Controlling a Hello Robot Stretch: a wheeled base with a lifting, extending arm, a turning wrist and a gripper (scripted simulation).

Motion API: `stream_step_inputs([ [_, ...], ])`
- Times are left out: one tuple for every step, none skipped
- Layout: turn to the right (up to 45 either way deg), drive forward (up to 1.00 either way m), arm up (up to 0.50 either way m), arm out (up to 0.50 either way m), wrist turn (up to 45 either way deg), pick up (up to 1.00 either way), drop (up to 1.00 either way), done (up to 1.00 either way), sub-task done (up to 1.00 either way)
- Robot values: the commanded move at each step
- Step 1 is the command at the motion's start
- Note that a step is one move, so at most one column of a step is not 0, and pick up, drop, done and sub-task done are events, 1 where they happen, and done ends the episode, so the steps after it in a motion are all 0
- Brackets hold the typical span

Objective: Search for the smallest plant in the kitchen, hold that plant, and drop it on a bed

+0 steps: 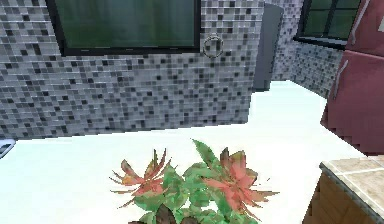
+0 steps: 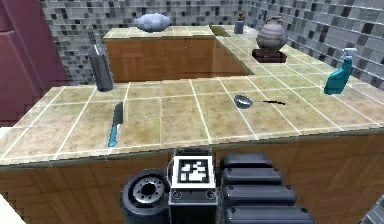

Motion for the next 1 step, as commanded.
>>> stream_step_inputs([
  [-45.0,0.0,0.0,0.0,0.0,0.0,0.0,0.0,0.0],
])
